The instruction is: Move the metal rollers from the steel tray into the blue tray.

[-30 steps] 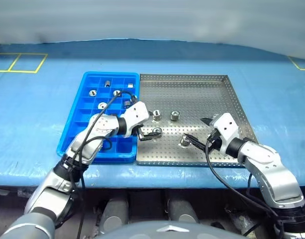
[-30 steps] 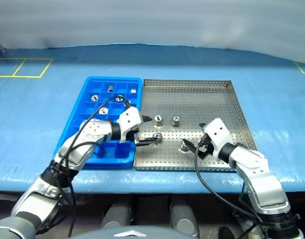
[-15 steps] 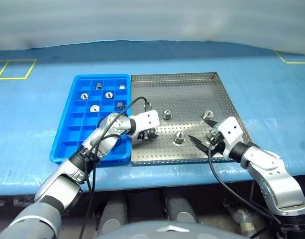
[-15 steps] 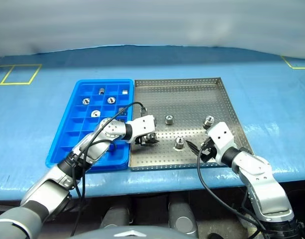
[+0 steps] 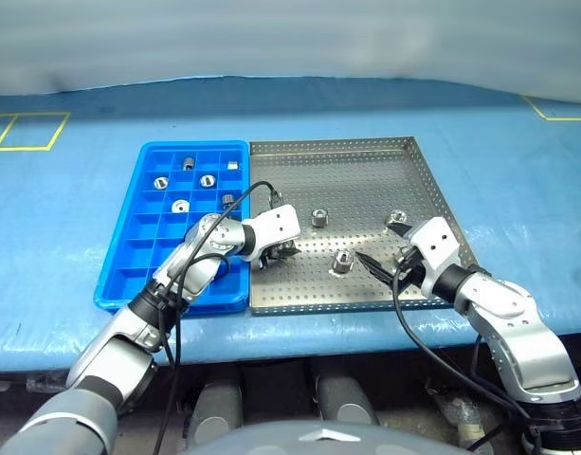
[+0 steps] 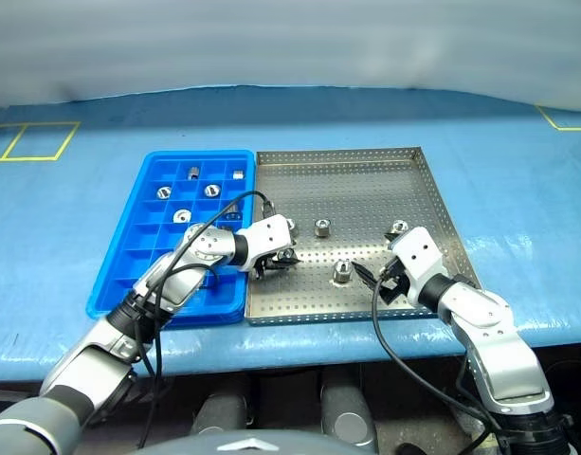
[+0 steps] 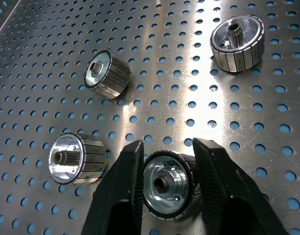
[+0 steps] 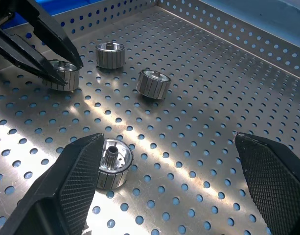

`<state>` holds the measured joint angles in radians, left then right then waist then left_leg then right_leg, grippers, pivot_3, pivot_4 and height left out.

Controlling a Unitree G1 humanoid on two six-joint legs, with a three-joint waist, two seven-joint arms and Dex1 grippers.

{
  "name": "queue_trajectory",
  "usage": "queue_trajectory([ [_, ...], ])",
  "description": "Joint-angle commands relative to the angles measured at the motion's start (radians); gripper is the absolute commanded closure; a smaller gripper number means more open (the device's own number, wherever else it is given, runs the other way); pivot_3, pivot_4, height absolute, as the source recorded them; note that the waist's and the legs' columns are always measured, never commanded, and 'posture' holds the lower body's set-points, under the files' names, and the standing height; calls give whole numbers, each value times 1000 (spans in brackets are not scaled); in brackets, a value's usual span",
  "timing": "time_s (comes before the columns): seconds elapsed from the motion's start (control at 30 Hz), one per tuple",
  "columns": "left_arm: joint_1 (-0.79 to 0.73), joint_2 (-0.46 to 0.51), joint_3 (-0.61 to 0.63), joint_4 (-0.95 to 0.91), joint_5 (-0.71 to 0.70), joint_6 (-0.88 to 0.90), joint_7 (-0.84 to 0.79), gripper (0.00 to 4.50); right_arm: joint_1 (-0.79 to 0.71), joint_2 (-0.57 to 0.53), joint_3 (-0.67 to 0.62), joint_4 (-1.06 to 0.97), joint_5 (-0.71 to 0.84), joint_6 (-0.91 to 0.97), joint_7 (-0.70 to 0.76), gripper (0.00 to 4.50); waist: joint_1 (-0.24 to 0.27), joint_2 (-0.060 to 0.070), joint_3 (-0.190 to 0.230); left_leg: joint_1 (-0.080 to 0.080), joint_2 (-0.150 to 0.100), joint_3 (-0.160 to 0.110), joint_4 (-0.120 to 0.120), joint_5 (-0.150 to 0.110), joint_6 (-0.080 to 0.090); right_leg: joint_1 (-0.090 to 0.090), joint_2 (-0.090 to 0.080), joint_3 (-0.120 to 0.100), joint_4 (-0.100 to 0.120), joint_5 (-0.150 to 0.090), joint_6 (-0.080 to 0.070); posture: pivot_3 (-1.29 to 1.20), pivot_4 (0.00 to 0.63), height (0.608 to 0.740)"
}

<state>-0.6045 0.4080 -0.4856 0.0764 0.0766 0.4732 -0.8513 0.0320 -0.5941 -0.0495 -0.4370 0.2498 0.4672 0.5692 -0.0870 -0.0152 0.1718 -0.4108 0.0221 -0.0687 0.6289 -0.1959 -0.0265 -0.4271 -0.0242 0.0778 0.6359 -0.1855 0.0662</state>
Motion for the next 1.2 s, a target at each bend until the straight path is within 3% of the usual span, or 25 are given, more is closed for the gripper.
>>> queue_trajectory([
  [0.03,-4,11,20,-38,18,11,9,4096,-24,1,-3,-8,-3,-25,6,0,1,0,0,0,0,0,0,0,0,0,0,0,0,0,0,-59,150,740],
  [0.33,-4,6,34,-52,-26,25,-28,4096,-29,8,3,0,-12,-34,13,0,4,0,0,0,0,0,0,0,0,0,0,0,0,0,0,-57,150,740],
  [0.43,-13,7,28,-38,4,44,-3,3510,-27,11,3,-2,-14,-33,13,0,4,0,0,0,0,0,0,0,0,0,0,0,0,0,0,-60,150,740],
  [0.53,-25,11,17,-40,53,89,40,2596,-24,13,0,-3,-15,-33,12,0,2,0,0,0,0,0,0,0,0,0,0,1,0,0,0,-59,150,740],
  [0.9,-60,115,-136,-119,258,42,-2,2596,-26,41,15,2,-32,-45,-3,0,-7,0,0,2,0,1,1,0,0,-1,1,3,5,-1,-1,-70,150,740],
  [1.2,-44,131,-147,-95,312,37,-35,2596,-27,57,14,9,-44,-59,-15,0,-9,0,0,3,0,3,1,0,0,-2,1,4,6,-1,-1,-69,150,740],
])
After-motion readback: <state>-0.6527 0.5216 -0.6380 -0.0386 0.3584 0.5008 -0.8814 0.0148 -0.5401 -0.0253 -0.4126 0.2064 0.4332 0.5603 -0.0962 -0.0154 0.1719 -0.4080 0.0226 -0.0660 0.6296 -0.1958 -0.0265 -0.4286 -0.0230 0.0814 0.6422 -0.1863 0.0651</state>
